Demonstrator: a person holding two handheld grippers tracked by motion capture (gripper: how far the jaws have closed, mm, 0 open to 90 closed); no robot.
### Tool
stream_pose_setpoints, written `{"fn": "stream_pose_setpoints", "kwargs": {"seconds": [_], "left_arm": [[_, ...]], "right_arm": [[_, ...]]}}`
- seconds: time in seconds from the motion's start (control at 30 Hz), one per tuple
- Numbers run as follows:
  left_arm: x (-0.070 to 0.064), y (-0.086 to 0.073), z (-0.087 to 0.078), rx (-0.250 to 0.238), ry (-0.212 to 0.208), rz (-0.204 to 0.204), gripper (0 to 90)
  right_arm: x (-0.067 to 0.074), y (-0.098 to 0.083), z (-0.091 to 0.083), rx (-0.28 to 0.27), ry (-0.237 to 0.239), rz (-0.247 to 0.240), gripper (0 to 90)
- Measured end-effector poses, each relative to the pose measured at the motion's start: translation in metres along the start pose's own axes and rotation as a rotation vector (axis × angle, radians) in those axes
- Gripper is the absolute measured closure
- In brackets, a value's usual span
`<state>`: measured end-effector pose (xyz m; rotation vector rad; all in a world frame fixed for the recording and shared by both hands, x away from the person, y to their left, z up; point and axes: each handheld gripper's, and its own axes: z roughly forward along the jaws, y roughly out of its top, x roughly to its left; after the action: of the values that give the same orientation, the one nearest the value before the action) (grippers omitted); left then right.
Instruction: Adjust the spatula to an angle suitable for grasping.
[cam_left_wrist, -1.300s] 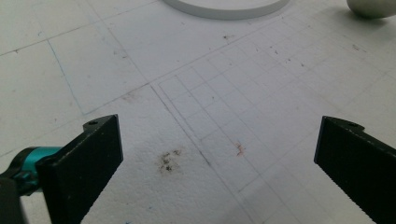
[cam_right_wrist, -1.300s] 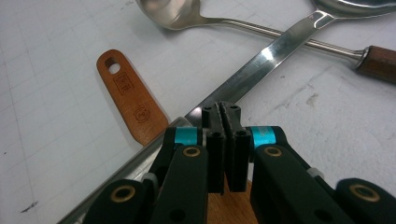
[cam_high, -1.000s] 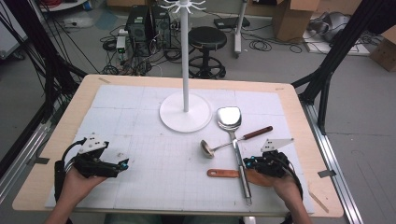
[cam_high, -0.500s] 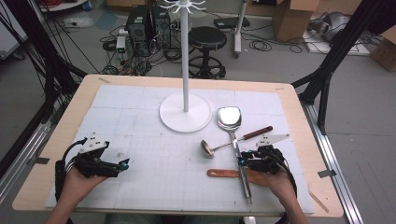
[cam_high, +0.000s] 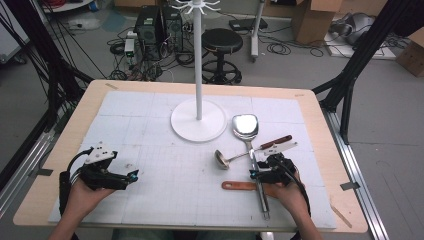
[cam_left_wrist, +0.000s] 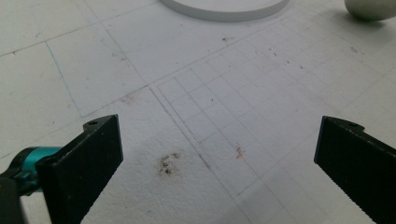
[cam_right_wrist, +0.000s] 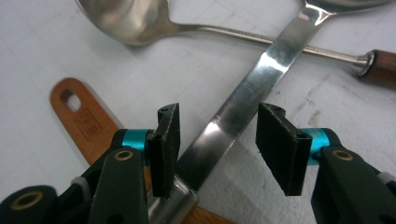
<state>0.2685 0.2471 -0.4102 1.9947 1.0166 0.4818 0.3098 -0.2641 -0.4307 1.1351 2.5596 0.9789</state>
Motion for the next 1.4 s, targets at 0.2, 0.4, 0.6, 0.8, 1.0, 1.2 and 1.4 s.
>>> {"fn": "stream_pose_setpoints", "kwargs": {"seconds": [0.2, 0.4, 0.6, 0.8, 1.0, 1.2, 1.4], "left_arm": [[0.001, 0.0, 0.0, -0.001, 0.001, -0.002, 1.7], [0.0, 0.0, 0.0, -0.001, -0.003, 0.0, 1.7], [0.0, 0.0, 0.001, -0.002, -0.003, -0.002, 1.7], [0.0, 0.0, 0.001, -0.004, -0.006, -0.007, 1.7], [0.0, 0.0, 0.0, -0.002, -0.006, 0.001, 1.7], [0.0, 0.001, 0.001, -0.002, -0.007, 0.002, 1.7], [-0.001, 0.001, 0.003, -0.002, -0.007, 0.0, 1.7]], "right_arm": [[-0.004, -0.004, -0.004, 0.001, -0.022, 0.016, 50.4], [-0.012, -0.009, -0.011, -0.003, -0.064, 0.046, 49.6], [-0.024, -0.016, -0.017, -0.008, -0.082, 0.068, 49.4], [-0.032, -0.017, -0.022, -0.006, -0.098, 0.075, 49.9], [-0.039, -0.018, -0.025, -0.008, -0.113, 0.087, 49.9], [-0.043, -0.015, -0.018, 0.004, -0.098, 0.084, 49.0], [-0.04, -0.003, -0.008, 0.026, -0.102, 0.042, 50.6]]}}
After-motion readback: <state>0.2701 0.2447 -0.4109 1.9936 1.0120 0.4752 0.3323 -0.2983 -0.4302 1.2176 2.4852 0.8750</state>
